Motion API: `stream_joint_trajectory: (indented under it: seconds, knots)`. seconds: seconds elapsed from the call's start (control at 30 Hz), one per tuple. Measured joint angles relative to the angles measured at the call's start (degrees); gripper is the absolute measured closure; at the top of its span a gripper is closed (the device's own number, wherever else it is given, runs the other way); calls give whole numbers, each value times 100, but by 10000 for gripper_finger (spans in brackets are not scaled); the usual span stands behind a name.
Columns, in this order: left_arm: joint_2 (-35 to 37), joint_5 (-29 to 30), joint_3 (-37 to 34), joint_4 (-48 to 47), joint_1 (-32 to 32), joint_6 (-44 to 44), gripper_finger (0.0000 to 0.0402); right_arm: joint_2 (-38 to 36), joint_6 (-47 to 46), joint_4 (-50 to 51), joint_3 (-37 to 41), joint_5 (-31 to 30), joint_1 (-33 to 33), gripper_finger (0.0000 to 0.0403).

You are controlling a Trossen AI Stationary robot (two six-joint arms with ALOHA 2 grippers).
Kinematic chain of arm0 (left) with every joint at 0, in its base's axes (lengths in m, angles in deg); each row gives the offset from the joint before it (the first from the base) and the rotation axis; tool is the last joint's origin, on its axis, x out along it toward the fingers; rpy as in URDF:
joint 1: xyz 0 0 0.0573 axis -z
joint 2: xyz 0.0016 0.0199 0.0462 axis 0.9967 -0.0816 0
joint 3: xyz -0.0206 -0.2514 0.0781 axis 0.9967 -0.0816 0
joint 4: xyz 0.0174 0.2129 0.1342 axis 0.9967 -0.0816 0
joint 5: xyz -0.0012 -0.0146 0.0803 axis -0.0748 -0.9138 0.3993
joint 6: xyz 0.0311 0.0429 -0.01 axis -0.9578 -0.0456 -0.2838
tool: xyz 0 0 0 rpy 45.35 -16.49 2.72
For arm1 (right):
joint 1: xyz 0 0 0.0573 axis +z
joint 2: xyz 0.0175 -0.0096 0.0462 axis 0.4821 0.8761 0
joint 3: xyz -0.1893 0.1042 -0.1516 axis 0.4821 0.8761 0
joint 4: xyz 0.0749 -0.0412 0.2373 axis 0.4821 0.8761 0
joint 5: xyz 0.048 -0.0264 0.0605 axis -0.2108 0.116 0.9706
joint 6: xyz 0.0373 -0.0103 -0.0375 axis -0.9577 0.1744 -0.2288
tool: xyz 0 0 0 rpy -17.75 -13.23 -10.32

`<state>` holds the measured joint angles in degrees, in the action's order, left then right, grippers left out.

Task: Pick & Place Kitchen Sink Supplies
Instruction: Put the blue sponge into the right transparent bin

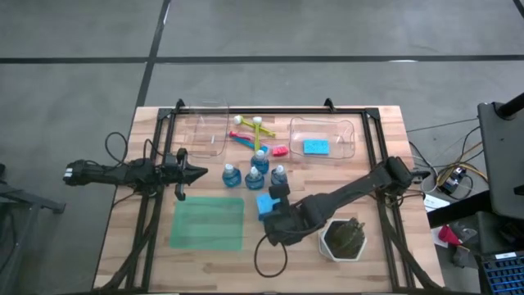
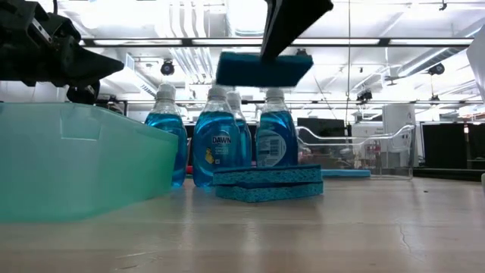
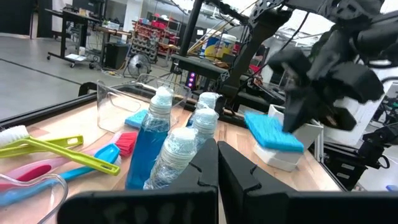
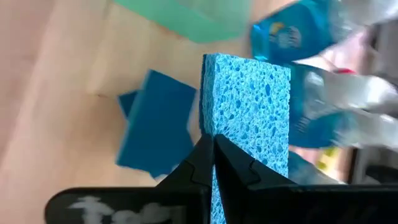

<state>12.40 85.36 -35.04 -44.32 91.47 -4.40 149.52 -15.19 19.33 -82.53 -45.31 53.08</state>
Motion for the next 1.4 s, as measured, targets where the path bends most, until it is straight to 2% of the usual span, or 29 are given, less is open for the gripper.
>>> stream_joint_trajectory:
  seconds: [0.17,0.37,0.6,0.8,1.07,1.23,1.4]
  knots:
    - [0,1,-1,1,-2,0,401,-246,5,287,-120,-447,28,395]
    - [-7,0,-2,0,0,0,401,-708,-198,570,-86,-626,22,395]
    - [-25,0,-1,-18,-2,-1,401,-1162,-213,1024,-84,-1150,-29,395]
    - [-41,2,0,-26,-2,0,401,-1528,-205,1293,34,-1214,-286,395]
    - [-57,0,-2,-42,-2,-1,401,-2579,201,857,1237,-1106,-985,395]
    - [-63,0,-2,-48,0,0,401,-3358,946,-261,2249,-327,-1668,395]
    - [-63,0,-2,-54,-1,0,401,-3834,1447,-528,3002,-218,-2469,395]
